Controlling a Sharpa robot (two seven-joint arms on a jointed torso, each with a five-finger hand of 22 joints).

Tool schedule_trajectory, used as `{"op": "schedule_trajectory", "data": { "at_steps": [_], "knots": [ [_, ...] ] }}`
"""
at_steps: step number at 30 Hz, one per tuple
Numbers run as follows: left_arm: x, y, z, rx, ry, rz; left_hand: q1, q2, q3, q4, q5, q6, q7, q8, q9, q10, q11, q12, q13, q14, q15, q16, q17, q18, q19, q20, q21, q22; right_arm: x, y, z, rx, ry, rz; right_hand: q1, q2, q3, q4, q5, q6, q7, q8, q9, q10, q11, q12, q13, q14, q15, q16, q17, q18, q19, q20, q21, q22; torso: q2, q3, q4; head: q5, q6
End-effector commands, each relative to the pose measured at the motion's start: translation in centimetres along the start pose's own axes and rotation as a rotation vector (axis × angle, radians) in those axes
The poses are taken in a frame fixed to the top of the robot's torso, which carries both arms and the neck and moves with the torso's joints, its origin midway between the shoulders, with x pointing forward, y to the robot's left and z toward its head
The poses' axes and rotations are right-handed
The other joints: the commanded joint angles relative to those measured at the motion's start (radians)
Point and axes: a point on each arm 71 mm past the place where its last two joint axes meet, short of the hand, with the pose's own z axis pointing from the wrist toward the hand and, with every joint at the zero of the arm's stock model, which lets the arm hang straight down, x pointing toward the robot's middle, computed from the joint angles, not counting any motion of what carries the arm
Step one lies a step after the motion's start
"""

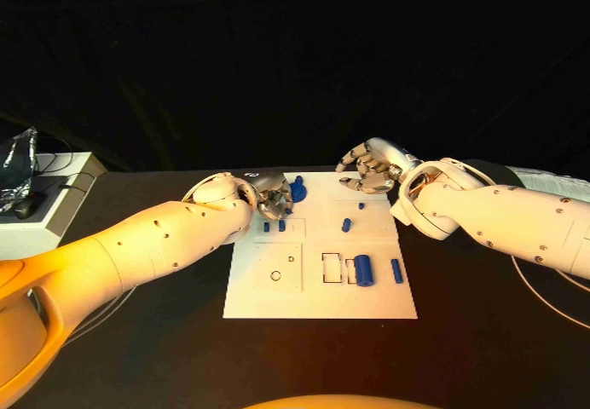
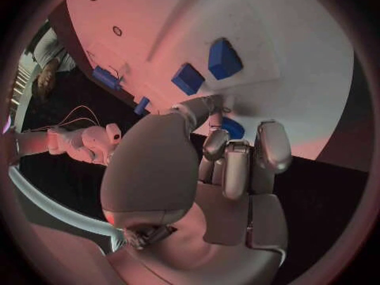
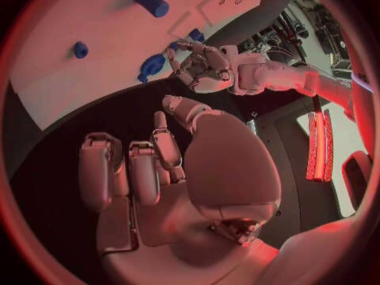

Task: Assemble the parts on the task board

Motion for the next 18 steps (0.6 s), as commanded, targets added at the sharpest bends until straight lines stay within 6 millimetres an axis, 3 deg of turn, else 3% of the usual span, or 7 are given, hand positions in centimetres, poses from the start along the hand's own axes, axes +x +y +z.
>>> {"op": "schedule_trajectory", "data": {
  "at_steps": [1,18],
  "knots": [
    [-0.5,-0.2,-0.1,0.031,-0.070,-0.081,-0.014,0.008,0.011,-0.001,0.004,0.006,-0.002,0.011,0.014,0.012,-0.001,0.006,0.010,0.051,-0.005,0.004,0.124,-0.019,0.009,0.001,0.006,0.005,0.0,0.1,0.0,-0.008,-0.001,-0.002,-0.011,-0.001,-0.002,0.006,0.005,0.003,0.001,-0.006,0.000,0.005,-0.001,0.006,0.001,0.074,-0.001,0.002,0.127,-0.016,0.052,0.001,-0.005,0.184,0.000,-0.0010,-0.0003,0.000,0.001],
    [-0.5,2.3,-1.3,-0.016,-0.046,-0.364,-0.029,0.004,0.026,-0.007,0.008,0.008,-0.004,0.015,0.019,0.035,-0.006,0.017,0.038,0.053,-0.009,0.004,0.126,-0.021,0.016,-0.002,0.013,0.012,-0.2,-0.1,-0.1,-0.005,-0.005,-0.004,-0.011,-0.001,-0.002,0.006,0.005,0.003,0.001,-0.006,0.000,0.005,-0.001,0.006,0.001,0.074,-0.001,0.002,0.127,-0.016,0.052,0.001,-0.005,0.184,-0.001,-0.0020,0.0031,-0.003,-0.003]
  ]
}}
